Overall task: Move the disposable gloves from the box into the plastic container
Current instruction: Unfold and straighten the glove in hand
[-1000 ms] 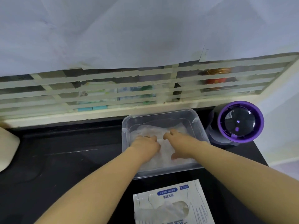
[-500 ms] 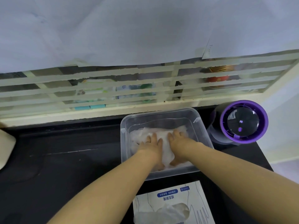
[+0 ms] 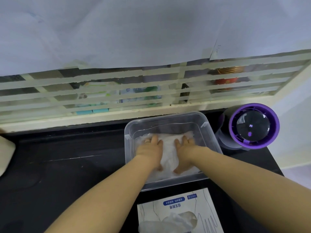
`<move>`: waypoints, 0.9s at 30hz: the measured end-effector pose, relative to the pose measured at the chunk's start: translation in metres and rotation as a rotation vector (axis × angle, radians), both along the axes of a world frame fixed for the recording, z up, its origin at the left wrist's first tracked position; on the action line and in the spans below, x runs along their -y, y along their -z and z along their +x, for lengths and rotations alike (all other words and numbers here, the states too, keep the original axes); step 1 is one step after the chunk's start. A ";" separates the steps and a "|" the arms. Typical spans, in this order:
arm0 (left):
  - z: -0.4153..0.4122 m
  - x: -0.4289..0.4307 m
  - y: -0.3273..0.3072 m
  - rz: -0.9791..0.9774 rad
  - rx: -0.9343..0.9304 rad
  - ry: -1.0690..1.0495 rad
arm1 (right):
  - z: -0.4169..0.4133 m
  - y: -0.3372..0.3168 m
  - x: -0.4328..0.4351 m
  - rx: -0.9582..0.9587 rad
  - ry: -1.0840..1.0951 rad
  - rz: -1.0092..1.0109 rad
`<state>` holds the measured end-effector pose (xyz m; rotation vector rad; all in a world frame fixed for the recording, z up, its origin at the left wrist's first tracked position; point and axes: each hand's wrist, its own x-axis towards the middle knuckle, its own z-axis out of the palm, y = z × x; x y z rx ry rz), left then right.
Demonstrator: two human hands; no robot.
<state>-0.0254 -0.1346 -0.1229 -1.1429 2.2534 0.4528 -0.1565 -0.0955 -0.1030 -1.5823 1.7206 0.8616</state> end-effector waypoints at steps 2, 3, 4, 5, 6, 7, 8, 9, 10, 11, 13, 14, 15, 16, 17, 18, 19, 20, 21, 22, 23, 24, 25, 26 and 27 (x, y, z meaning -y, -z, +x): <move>0.000 -0.003 0.005 -0.061 0.082 0.058 | 0.003 0.005 -0.001 -0.011 0.013 -0.010; 0.000 -0.004 0.007 -0.084 0.107 0.080 | 0.004 0.008 -0.002 -0.023 0.020 -0.022; 0.000 -0.004 0.008 -0.100 0.124 0.090 | 0.005 0.011 -0.001 -0.037 0.024 -0.033; 0.000 -0.004 0.009 -0.113 0.134 0.096 | 0.005 0.014 -0.001 -0.050 0.026 -0.043; 0.000 -0.004 0.009 -0.124 0.140 0.101 | 0.006 0.015 -0.001 -0.057 0.024 -0.056; 0.000 -0.004 0.007 -0.122 0.148 0.107 | 0.005 0.015 -0.002 -0.055 0.017 -0.065; 0.000 -0.005 0.004 -0.107 0.157 0.113 | 0.004 0.011 -0.003 -0.042 0.007 -0.076; 0.000 -0.007 -0.001 -0.089 0.165 0.125 | 0.003 0.005 -0.005 -0.022 -0.005 -0.097; 0.001 -0.009 -0.008 -0.082 0.157 0.141 | 0.002 -0.004 -0.008 0.009 -0.025 -0.145; 0.001 -0.009 -0.017 -0.085 0.115 0.158 | 0.000 -0.014 -0.010 0.053 -0.050 -0.219; 0.006 -0.016 -0.039 -0.115 -0.077 0.189 | -0.004 -0.040 -0.022 0.165 -0.083 -0.430; 0.011 -0.020 -0.051 -0.128 -0.205 0.199 | -0.006 -0.053 -0.029 0.228 -0.091 -0.548; 0.018 -0.027 -0.061 -0.139 -0.327 0.207 | -0.006 -0.067 -0.039 0.302 -0.109 -0.654; 0.027 -0.033 -0.069 -0.156 -0.426 0.231 | -0.006 -0.080 -0.051 0.385 -0.135 -0.731; 0.037 -0.041 -0.076 -0.198 -0.515 0.279 | -0.006 -0.093 -0.064 0.466 -0.166 -0.766; 0.049 -0.048 -0.080 -0.255 -0.589 0.349 | -0.003 -0.104 -0.077 0.534 -0.196 -0.757; 0.061 -0.055 -0.082 -0.304 -0.656 0.413 | 0.000 -0.111 -0.090 0.580 -0.226 -0.716; 0.072 -0.065 -0.083 -0.352 -0.715 0.472 | 0.004 -0.114 -0.105 0.608 -0.261 -0.666; 0.081 -0.073 -0.081 -0.385 -0.755 0.528 | 0.006 -0.113 -0.116 0.618 -0.297 -0.614; 0.091 -0.084 -0.078 -0.384 -0.774 0.578 | 0.010 -0.108 -0.129 0.614 -0.321 -0.562; 0.095 -0.092 -0.073 -0.371 -0.804 0.623 | 0.012 -0.099 -0.136 0.597 -0.327 -0.523; 0.101 -0.102 -0.068 -0.340 -0.819 0.649 | 0.017 -0.088 -0.144 0.567 -0.325 -0.493; 0.103 -0.111 -0.062 -0.314 -0.813 0.662 | 0.022 -0.077 -0.149 0.529 -0.324 -0.475; 0.103 -0.119 -0.057 -0.290 -0.766 0.645 | 0.026 -0.066 -0.153 0.497 -0.320 -0.467; 0.101 -0.125 -0.053 -0.272 -0.677 0.598 | 0.030 -0.055 -0.156 0.478 -0.307 -0.472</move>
